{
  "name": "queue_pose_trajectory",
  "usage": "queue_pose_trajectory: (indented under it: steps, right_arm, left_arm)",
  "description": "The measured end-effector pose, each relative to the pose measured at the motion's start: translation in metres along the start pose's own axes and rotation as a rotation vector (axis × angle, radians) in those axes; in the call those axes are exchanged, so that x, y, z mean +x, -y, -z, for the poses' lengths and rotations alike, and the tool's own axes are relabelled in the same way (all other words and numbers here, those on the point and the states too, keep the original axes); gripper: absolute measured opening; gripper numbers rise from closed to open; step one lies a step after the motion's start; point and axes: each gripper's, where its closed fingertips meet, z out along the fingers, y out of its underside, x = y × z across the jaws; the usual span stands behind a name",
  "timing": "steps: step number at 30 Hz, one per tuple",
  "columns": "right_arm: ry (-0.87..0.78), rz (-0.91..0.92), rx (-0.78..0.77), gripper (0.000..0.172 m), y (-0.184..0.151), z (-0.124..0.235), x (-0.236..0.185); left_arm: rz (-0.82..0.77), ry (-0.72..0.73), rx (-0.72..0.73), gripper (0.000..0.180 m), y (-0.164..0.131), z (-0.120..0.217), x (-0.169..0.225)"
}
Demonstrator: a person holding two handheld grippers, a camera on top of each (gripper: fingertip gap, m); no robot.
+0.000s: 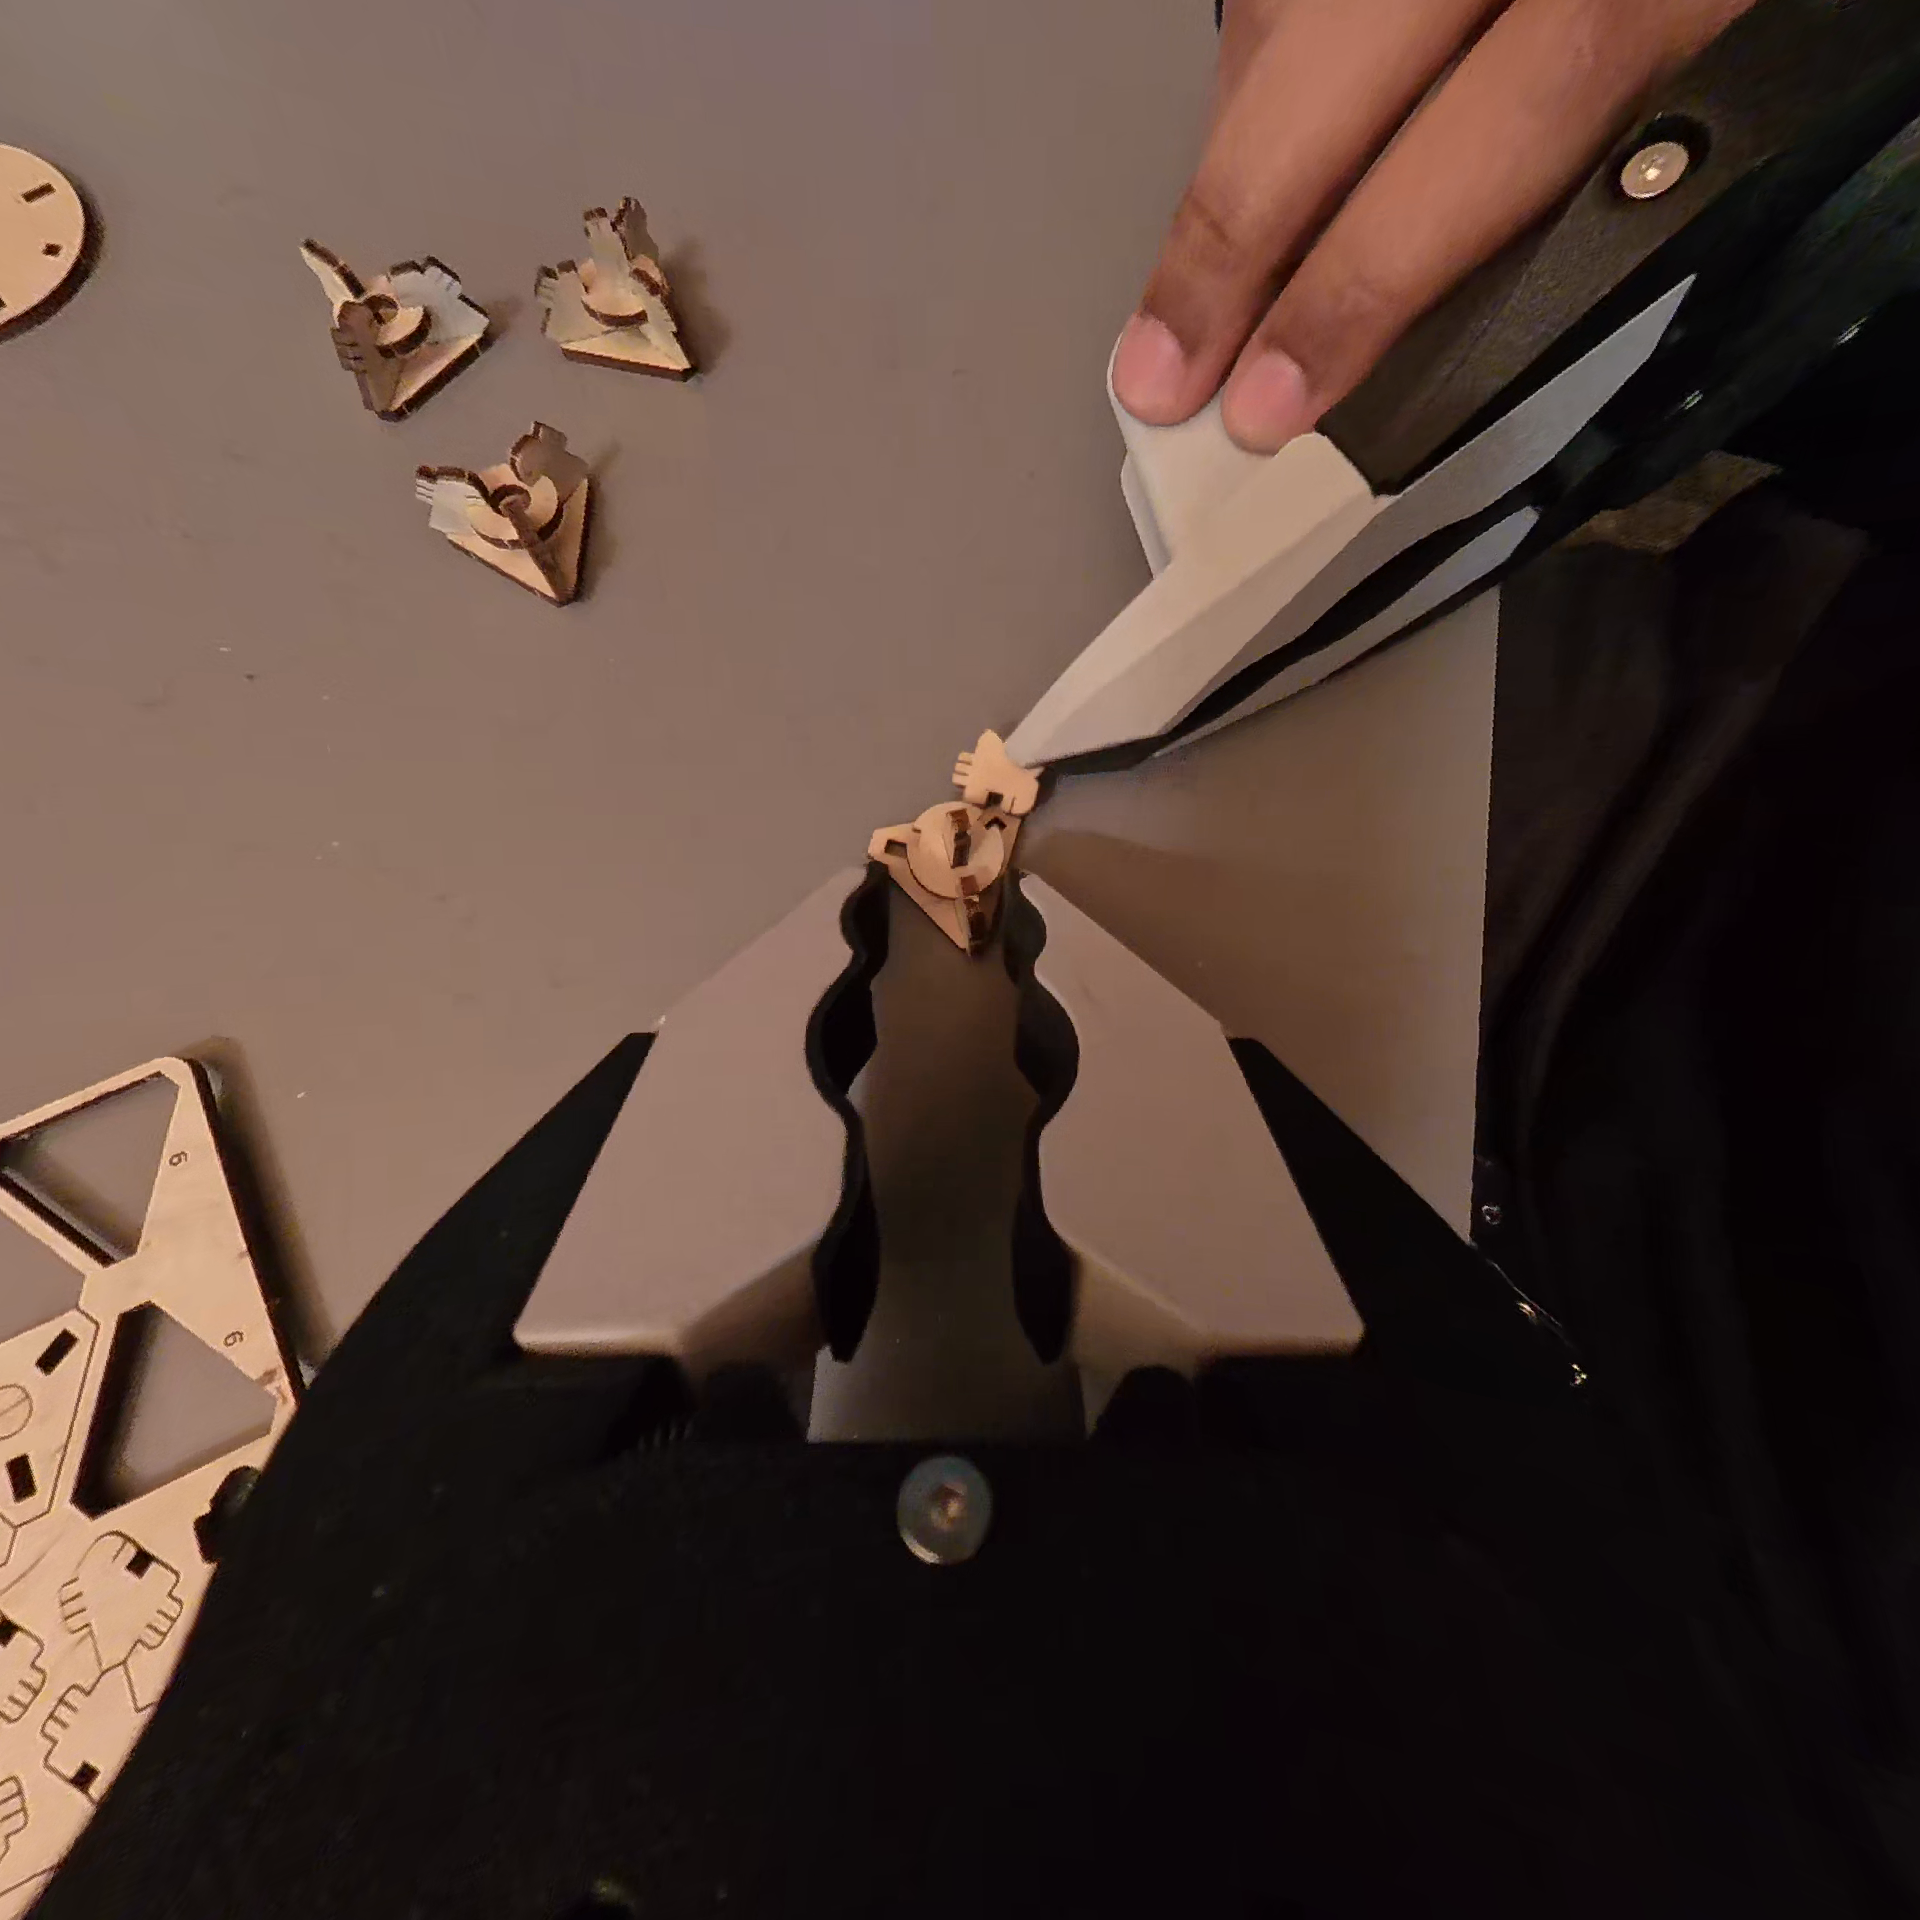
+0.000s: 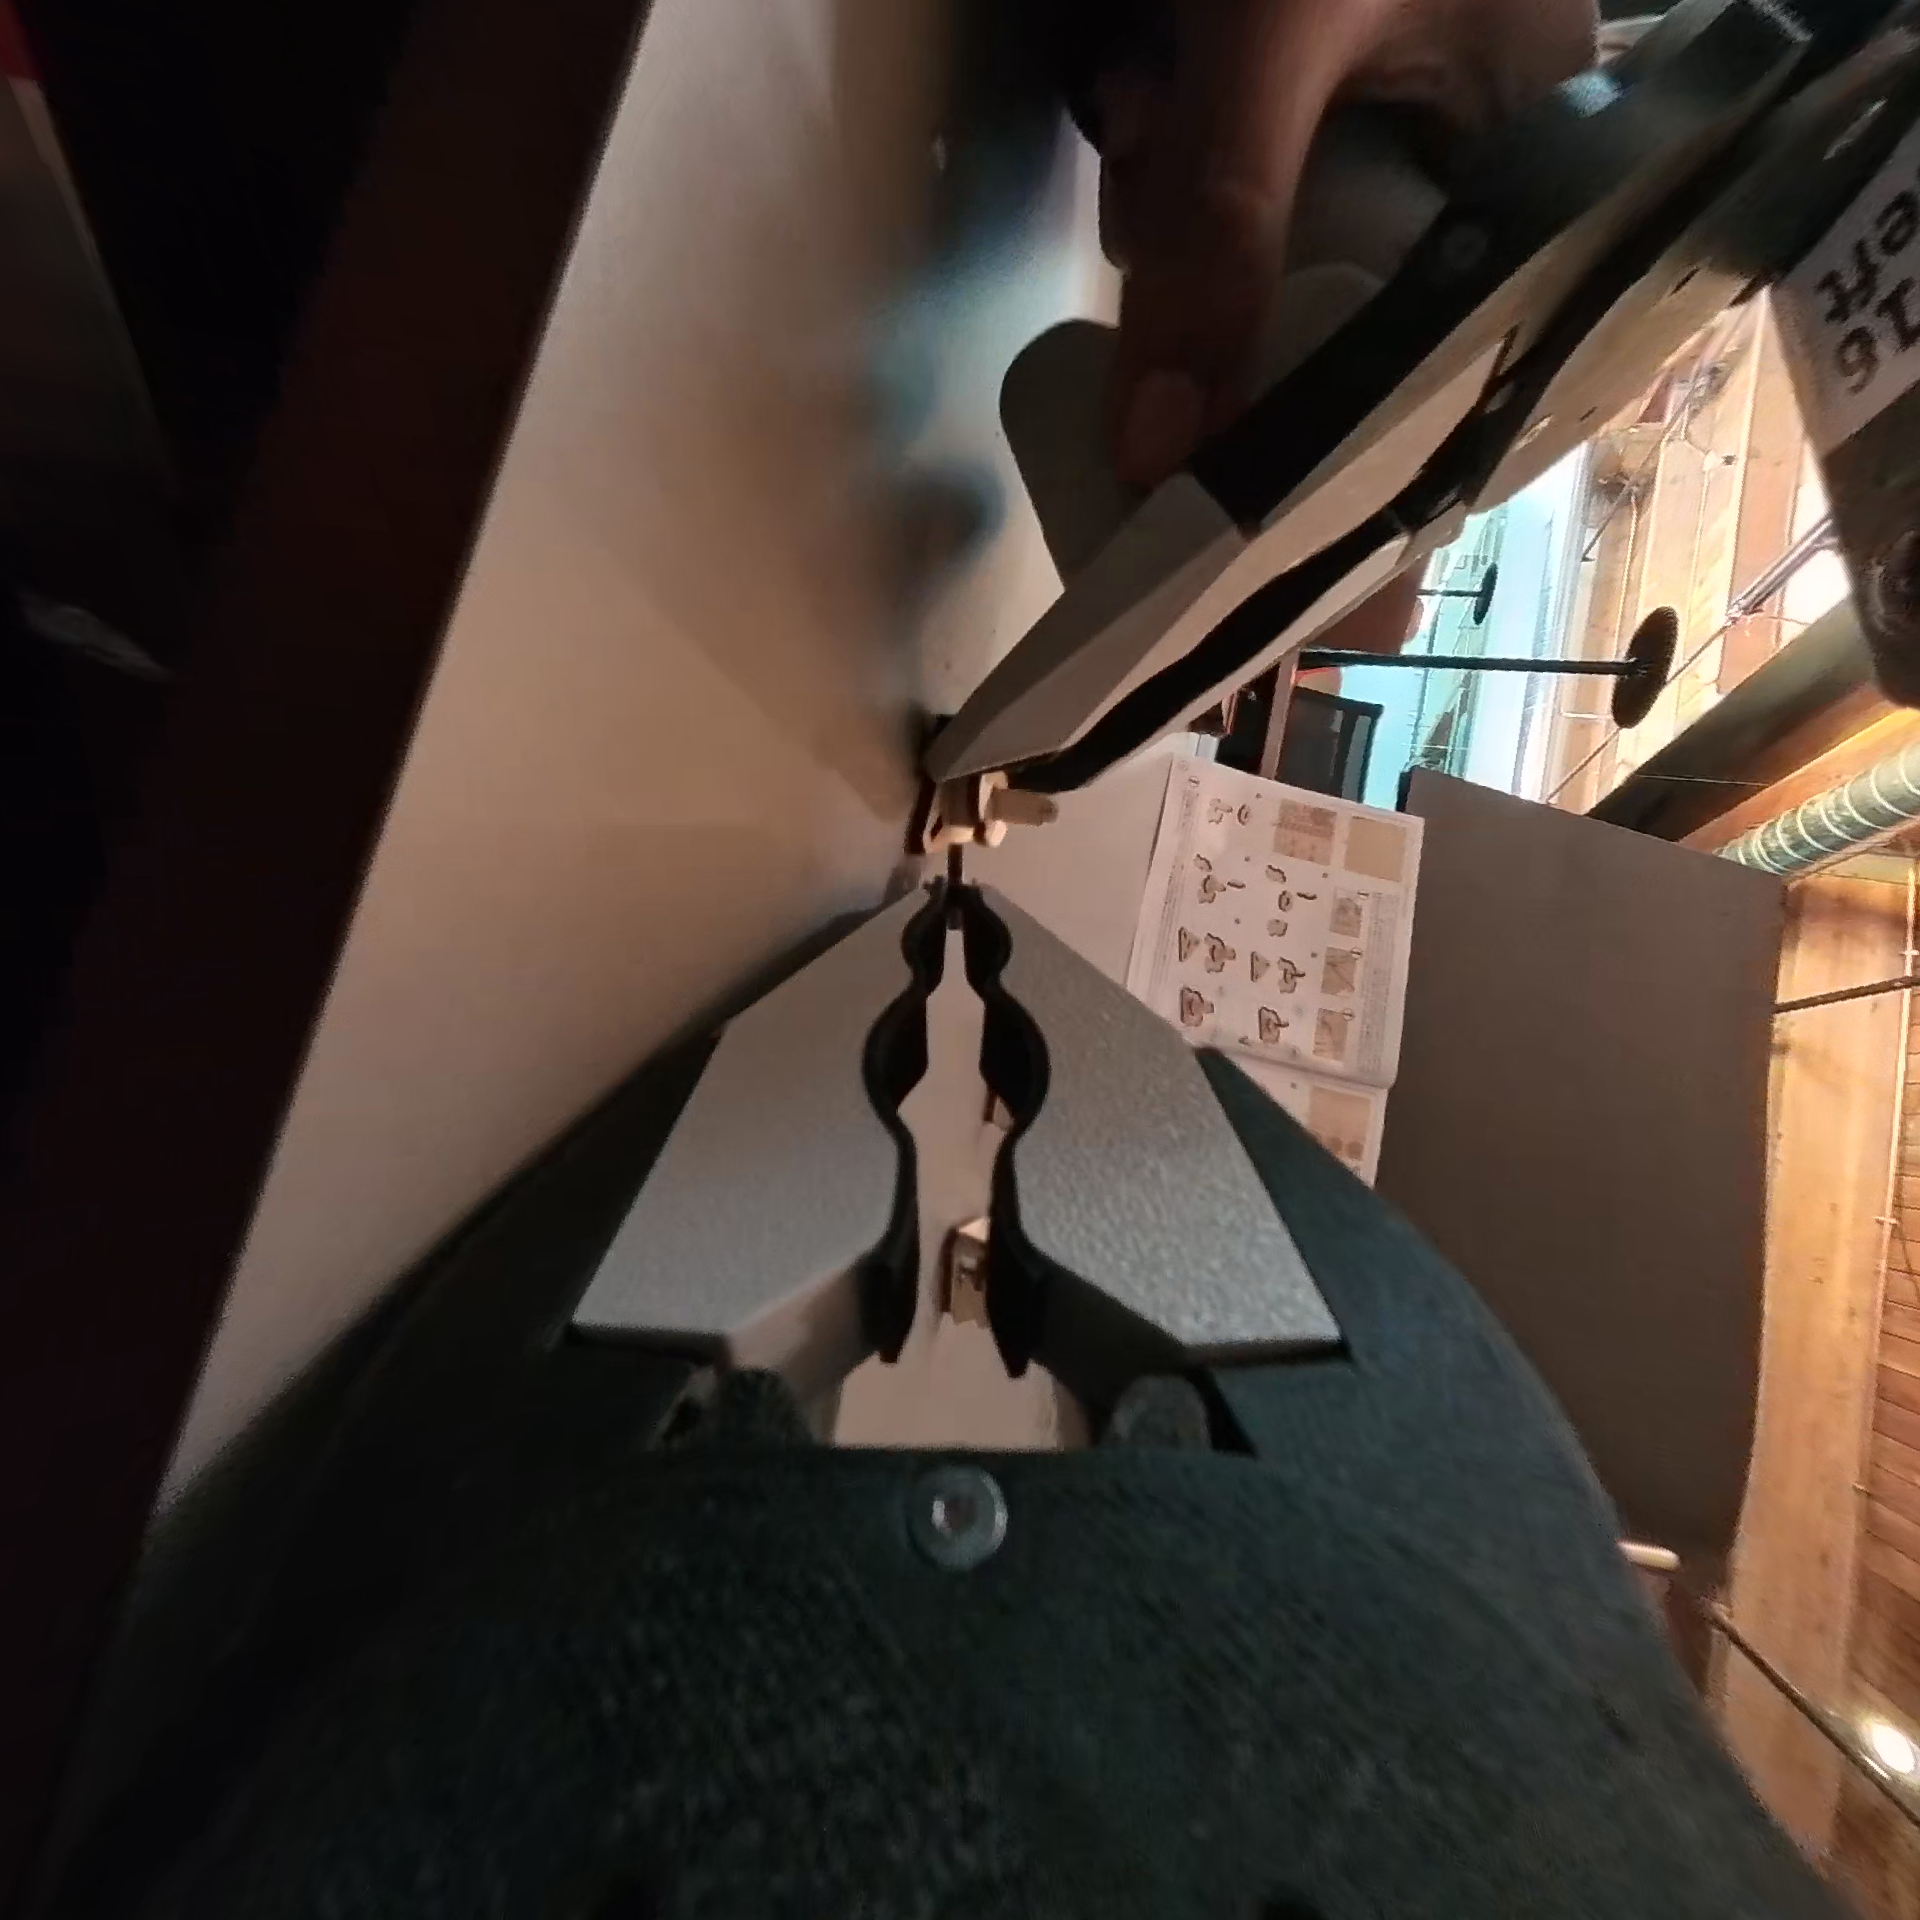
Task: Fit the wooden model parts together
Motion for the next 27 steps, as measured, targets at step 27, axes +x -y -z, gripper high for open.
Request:
queue_pose_trajectory:
  steps: [27]
  right_arm:
    - [0.238, -0.622, 0.056, 0.002, 0.0074, -0.0009, 0.0006]
  left_arm:
    - [-0.010, -0.017, -0.004, 0.018, -0.0005, -0.0008, 0.0028]
